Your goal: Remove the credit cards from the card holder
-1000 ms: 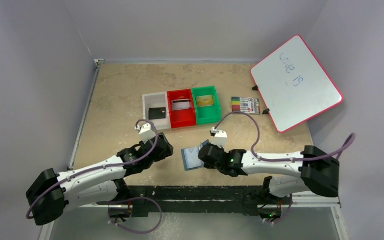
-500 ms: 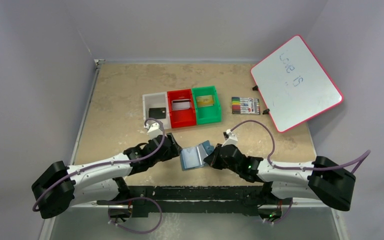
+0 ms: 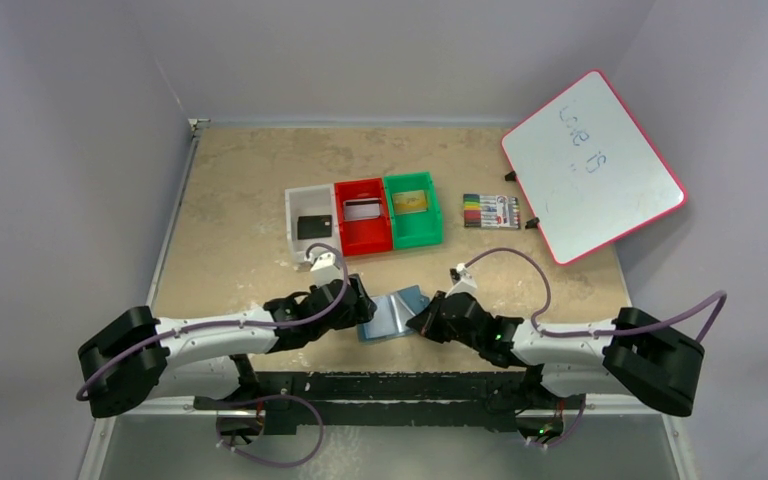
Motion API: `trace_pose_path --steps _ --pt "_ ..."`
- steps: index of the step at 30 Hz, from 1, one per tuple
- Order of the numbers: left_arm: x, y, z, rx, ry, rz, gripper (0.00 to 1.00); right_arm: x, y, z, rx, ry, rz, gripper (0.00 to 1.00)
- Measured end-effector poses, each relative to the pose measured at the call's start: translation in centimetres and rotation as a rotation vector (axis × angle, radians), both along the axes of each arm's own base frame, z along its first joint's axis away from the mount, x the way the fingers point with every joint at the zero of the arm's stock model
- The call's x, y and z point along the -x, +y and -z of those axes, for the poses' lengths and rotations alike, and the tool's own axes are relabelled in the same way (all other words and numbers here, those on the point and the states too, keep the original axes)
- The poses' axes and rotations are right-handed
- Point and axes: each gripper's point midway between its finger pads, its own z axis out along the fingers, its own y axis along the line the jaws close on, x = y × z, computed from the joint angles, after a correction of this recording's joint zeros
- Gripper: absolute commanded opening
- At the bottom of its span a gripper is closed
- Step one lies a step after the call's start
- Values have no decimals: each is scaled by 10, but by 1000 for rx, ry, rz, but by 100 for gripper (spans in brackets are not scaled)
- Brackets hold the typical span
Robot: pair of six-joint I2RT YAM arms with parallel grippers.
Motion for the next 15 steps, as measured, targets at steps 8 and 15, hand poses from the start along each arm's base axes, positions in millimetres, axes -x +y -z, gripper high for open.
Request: trace_pose_path --steps 8,15 --pt "0 11 5 -59 -3 -38 63 5 -14 12 -14 49 51 1" --pt "0 -12 2 12 -8 3 59 4 -14 12 -29 58 68 2"
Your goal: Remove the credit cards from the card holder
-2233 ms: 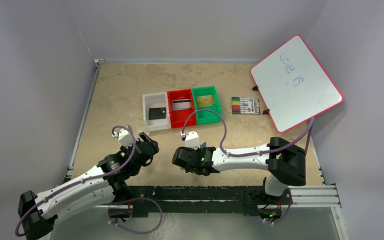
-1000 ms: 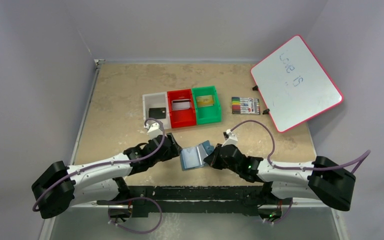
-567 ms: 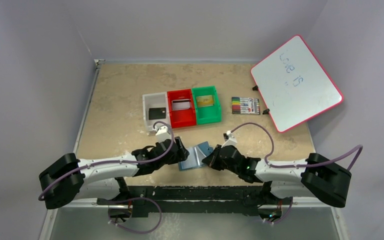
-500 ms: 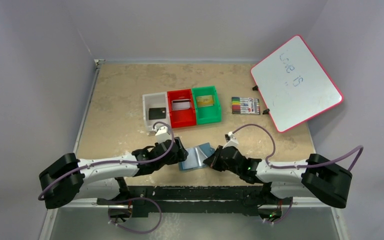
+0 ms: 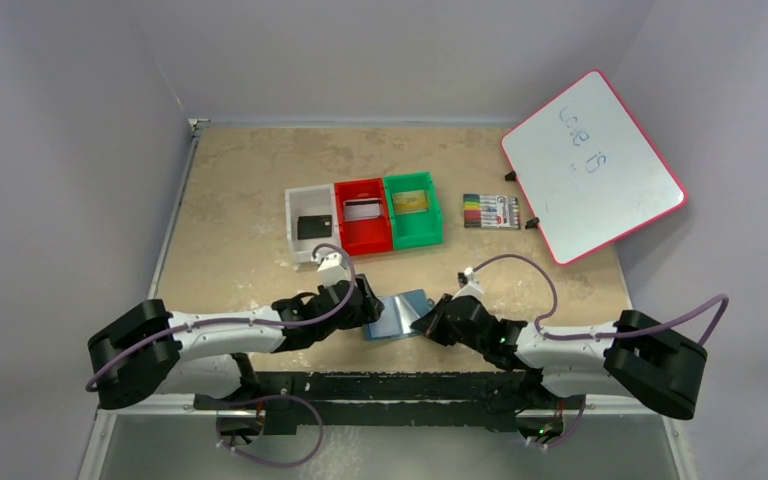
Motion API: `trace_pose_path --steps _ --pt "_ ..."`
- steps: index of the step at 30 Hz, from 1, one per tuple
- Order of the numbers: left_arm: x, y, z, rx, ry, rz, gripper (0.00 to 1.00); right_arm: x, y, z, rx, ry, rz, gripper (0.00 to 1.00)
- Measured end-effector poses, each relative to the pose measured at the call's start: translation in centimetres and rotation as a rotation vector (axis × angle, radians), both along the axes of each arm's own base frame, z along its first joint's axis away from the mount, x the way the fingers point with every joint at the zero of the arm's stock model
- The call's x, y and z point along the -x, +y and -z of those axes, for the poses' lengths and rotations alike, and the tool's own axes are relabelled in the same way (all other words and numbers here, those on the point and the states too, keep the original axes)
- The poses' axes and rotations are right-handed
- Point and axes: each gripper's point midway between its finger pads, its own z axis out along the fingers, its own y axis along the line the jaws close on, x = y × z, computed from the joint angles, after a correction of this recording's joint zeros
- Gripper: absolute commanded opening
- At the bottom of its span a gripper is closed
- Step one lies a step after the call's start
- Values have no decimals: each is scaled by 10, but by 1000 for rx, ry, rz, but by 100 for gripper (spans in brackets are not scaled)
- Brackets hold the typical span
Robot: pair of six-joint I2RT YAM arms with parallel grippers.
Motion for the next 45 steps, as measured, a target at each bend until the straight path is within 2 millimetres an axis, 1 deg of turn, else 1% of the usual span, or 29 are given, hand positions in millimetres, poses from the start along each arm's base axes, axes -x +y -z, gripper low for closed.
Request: trace_pose_path --steps 2,5,10,13,16,19,20,26,29,32,34,37,39,41,42,45 --pt "0 -6 0 16 -2 6 56 -1 -1 0 -4 1 6 2" --pt "2 -10 0 29 -2 7 50 -2 -1 0 -7 -1 10 2" --pt "0 -12 -4 51 -18 -2 36 -3 -2 0 -9 1 16 3" --pt "1 -9 -4 62 -25 -6 27 -3 -2 0 -10 3 19 5" --pt "2 -8 -5 73 -28 -11 14 -4 -2 0 -11 2 22 10" --pt "1 -9 -6 79 -32 -12 2 -4 -2 -3 -20 -4 22 20" --pt "1 -9 -6 83 -32 -13 0 -5 -1 -5 -26 -9 21 23" --pt "1 -10 -7 84 -32 -13 0 -4 -4 -18 -34 -40 7 39" --pt "1 -9 -9 70 -31 -8 0 -5 -5 -29 -32 -63 -1 41" --pt "2 -8 -16 61 -42 2 0 -10 -3 -51 -47 -116 -9 42" --pt "2 -7 -20 59 -46 0 0 -13 0 -72 -67 -174 -27 42" --pt "2 -5 -22 50 -46 -2 0 -17 6 -102 -101 -260 -64 40" --pt "2 -4 -21 42 -45 -5 0 -17 12 -116 -119 -303 -97 40" --pt "2 -2 -19 35 -43 -6 0 -17 18 -119 -122 -323 -130 44" --pt "2 -2 -19 34 -42 -7 0 -17 21 -116 -112 -326 -146 45" --pt "2 -1 -19 29 -42 -8 0 -17 35 -97 -48 -289 -213 45"
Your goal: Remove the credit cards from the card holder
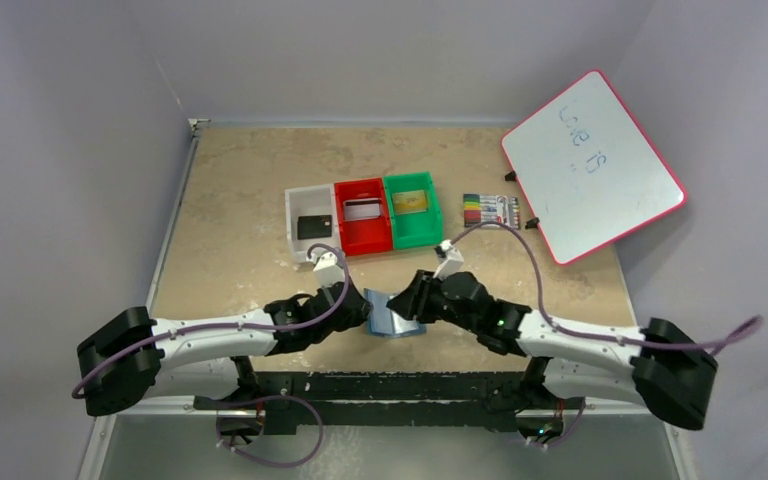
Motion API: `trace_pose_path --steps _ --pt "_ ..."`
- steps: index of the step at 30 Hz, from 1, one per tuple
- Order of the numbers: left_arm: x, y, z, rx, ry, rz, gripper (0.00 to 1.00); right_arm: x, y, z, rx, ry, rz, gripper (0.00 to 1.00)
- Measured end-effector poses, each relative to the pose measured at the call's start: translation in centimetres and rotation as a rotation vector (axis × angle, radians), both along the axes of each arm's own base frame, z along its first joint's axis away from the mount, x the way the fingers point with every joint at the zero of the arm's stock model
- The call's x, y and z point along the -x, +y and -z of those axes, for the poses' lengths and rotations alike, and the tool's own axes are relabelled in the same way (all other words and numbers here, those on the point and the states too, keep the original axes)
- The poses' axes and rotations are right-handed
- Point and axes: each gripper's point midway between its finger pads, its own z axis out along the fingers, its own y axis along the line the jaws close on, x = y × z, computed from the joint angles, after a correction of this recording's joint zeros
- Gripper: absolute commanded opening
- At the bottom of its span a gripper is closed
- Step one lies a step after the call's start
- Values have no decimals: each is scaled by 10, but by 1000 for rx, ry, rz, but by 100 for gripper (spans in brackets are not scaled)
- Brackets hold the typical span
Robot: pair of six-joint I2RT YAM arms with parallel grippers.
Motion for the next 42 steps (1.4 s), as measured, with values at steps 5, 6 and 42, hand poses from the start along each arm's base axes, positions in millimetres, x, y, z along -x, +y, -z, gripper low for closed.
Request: trace_pose_path --steps 5,6,42 --pt "0 1 0 -5 0 -2 0 -5 23 32 136 39 -81 48" --pt "0 1 0 -7 1 -3 0 -7 26 35 151 39 -93 49" --pt "0 10 6 -51 6 -19 0 -12 31 75 349 67 -163 37"
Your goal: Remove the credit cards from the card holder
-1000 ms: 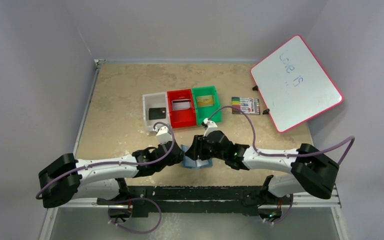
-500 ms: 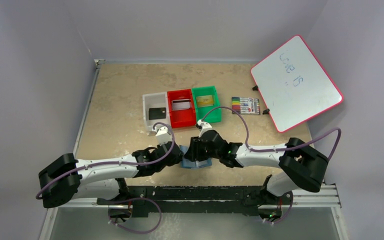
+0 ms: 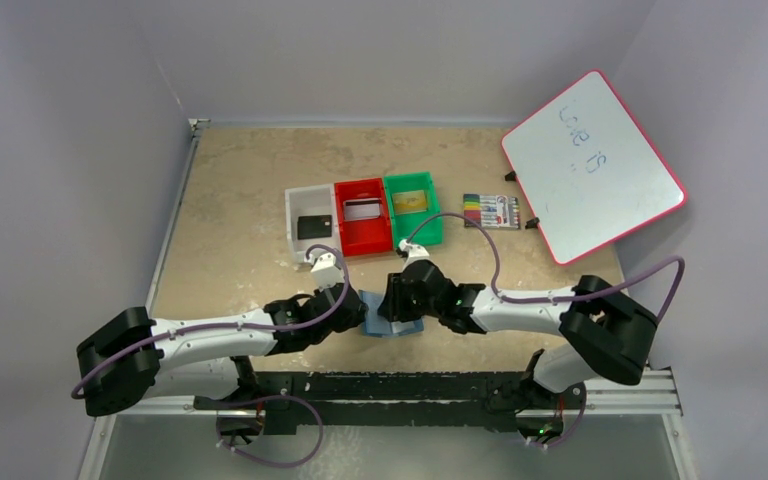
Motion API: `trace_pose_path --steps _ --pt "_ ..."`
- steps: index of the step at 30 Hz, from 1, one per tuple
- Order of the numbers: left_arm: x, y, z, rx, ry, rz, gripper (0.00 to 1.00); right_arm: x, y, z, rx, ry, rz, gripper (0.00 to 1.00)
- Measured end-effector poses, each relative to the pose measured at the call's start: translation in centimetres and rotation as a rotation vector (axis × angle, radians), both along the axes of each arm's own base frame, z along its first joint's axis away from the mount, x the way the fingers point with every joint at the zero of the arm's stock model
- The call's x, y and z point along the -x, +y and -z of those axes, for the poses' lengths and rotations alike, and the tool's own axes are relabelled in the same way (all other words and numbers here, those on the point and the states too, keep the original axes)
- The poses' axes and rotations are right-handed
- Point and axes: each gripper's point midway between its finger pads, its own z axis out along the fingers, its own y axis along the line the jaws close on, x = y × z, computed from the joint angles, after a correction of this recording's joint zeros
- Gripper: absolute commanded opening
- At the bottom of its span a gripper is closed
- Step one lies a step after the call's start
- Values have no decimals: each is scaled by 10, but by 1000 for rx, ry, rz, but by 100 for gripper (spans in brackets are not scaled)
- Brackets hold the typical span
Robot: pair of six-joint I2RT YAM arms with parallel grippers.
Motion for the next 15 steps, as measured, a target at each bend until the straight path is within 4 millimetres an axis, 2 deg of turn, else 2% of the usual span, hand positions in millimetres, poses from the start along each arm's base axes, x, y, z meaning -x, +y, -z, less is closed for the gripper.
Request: trace_pose_path --steps 4,7,11,15 --pt "0 0 0 0 0 0 0 1 -1 -2 -1 -2 -3 45" --pt "0 0 0 1 0 0 0 2 3 -11 -37 -26 -27 53" --pt "0 0 0 1 0 0 0 8 4 -22 -96 -56 -69 56" --pt "0 0 0 1 0 0 0 12 7 -21 -106 -59 -113 58"
